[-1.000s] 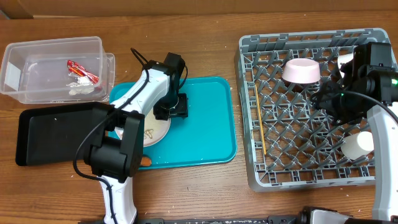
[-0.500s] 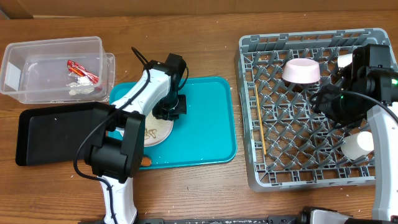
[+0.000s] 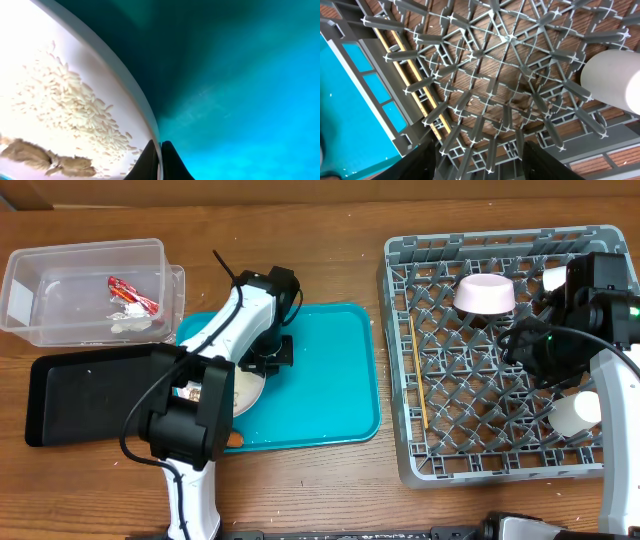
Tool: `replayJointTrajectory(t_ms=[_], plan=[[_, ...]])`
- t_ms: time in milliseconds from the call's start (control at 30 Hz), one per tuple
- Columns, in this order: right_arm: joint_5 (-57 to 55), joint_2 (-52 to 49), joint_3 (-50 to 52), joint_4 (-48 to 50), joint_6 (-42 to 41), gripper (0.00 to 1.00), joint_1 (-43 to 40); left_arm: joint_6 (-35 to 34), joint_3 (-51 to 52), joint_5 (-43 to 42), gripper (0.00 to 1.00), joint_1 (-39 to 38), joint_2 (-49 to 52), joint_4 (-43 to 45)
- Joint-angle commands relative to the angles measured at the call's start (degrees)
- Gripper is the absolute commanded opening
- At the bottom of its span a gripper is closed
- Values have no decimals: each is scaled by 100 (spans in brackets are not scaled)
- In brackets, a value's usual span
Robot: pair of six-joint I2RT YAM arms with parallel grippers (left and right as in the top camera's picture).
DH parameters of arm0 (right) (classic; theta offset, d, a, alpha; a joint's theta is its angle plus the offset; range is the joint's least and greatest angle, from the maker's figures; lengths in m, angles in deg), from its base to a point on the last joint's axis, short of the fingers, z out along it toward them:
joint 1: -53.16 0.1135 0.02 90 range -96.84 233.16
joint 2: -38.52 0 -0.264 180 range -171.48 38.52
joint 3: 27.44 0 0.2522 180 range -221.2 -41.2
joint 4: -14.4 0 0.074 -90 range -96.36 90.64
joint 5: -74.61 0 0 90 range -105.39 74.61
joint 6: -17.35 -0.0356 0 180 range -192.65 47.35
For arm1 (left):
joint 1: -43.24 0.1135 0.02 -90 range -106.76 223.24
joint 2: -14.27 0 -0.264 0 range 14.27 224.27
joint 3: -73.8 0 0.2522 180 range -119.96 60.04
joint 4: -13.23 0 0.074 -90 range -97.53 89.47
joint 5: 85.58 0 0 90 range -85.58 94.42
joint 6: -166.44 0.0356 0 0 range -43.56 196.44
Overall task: Sort waste into correct bins and load items into the dishwasher
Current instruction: 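Reach the left gripper to the white plate and grasp its rim, then lift the plate left and tip the food onto the black tray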
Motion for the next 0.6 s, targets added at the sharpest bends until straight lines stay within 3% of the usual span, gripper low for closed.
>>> replayJointTrajectory(t_ms=[0, 567], plan=[[9, 9, -31, 24, 2, 58, 26, -197, -354, 328, 4, -2, 76, -229], [-13, 9, -31, 28, 4, 58, 26, -535, -918, 638, 4, -2, 70, -933]])
